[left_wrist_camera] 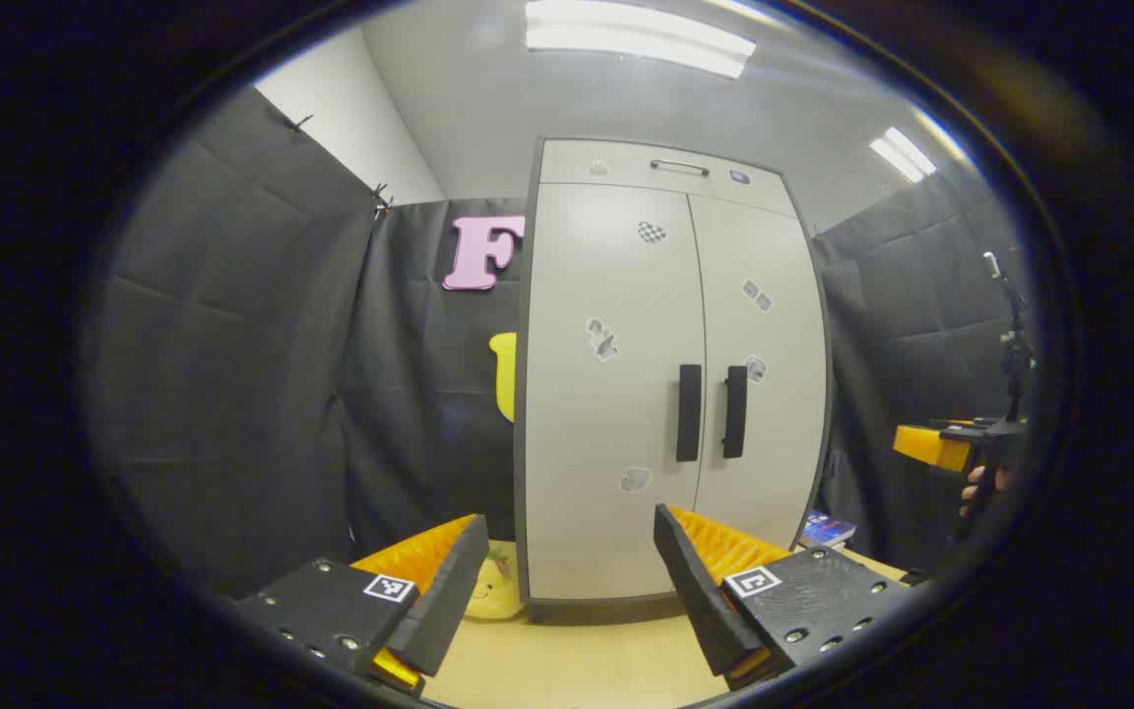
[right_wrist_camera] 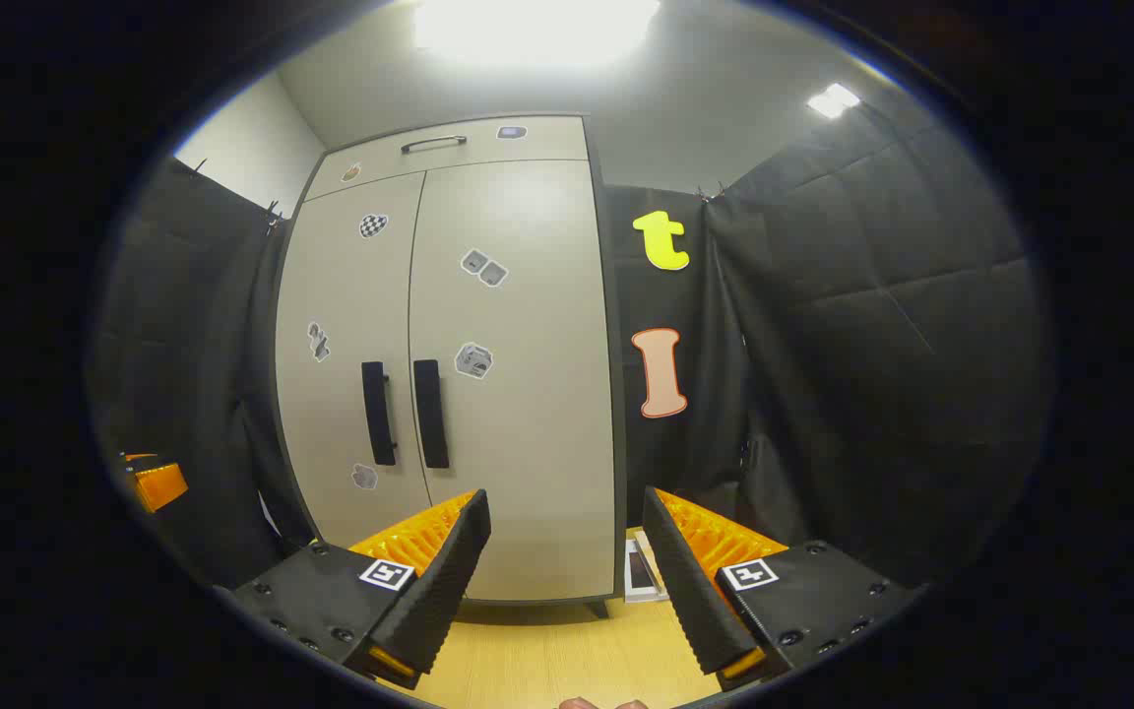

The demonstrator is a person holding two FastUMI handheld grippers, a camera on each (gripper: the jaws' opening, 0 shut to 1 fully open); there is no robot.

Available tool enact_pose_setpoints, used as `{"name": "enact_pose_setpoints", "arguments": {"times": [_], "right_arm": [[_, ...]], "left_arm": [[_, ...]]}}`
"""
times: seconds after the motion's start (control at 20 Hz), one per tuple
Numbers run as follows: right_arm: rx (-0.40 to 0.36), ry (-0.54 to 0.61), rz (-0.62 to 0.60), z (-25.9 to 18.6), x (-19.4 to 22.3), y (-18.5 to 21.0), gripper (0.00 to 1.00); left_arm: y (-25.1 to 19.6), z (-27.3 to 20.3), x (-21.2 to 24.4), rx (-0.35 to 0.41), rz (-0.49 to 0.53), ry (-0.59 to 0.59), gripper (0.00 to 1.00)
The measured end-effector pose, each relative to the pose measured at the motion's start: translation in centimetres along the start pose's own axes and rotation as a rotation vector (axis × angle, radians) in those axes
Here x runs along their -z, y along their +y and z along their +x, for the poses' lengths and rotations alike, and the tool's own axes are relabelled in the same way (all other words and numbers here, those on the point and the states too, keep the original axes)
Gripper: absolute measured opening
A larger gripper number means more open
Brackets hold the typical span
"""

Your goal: Open the right door of the double-door shoe cabinet with the right hand, and open the left door with the left hand.

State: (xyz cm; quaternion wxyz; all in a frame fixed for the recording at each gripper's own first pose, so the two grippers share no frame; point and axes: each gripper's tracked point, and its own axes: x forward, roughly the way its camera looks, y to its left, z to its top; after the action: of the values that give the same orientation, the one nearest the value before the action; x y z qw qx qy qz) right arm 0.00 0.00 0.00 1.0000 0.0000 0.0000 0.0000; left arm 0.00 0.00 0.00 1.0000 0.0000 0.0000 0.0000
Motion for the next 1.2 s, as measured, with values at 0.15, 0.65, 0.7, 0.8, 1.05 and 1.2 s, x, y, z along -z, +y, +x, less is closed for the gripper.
{"name": "enact_pose_setpoints", "arguments": {"times": [0.15,0.65,0.7,0.8,1.05,1.2], "right_arm": [[-0.003,0.000,0.007,-0.2,-0.3,0.2,0.96],[-0.001,-0.001,0.002,-0.6,-0.8,0.1,0.96],[-0.006,0.000,0.002,-0.6,-0.8,0.3,0.96],[-0.020,0.004,0.012,-0.4,-1.2,0.7,0.96],[-0.052,-0.012,0.010,0.8,-3.2,1.9,0.97],[-0.094,0.006,0.014,2.1,-4.0,3.4,0.96]], "left_arm": [[0.0,-0.4,-0.1,-0.001,0.009,0.001,1.00],[0.1,-1.1,0.1,-0.015,0.009,0.007,1.00],[0.1,-1.1,0.3,-0.015,0.005,0.011,1.00],[0.1,-1.4,0.6,-0.020,0.006,0.019,0.98],[0.1,-2.7,1.0,-0.017,0.002,0.020,1.00],[0.1,-2.7,1.2,-0.019,-0.001,0.029,1.00]]}}
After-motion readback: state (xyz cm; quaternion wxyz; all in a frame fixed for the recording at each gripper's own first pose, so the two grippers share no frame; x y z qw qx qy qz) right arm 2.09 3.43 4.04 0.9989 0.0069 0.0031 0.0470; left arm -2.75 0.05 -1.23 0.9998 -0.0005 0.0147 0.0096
